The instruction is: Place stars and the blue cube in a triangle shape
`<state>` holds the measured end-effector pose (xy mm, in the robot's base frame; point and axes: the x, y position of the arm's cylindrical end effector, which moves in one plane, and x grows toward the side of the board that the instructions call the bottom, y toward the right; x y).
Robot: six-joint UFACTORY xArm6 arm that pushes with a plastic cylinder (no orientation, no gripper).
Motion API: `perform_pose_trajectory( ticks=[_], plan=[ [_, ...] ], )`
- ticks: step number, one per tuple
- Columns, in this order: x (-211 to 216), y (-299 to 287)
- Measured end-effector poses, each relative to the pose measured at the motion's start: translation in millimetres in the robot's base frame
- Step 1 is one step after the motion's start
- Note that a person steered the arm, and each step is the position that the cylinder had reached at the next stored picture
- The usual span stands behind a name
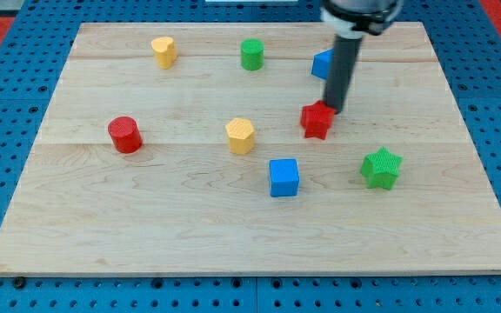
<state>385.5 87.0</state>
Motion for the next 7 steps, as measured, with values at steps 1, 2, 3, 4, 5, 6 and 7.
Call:
perform_pose_trajectory(
  ticks=[1,2,3,4,5,6,7],
  plan=[
    [8,-5],
    [8,-4],
    [18,3],
    [55,47],
    [86,57],
    [95,57],
    [100,54]
  ],
)
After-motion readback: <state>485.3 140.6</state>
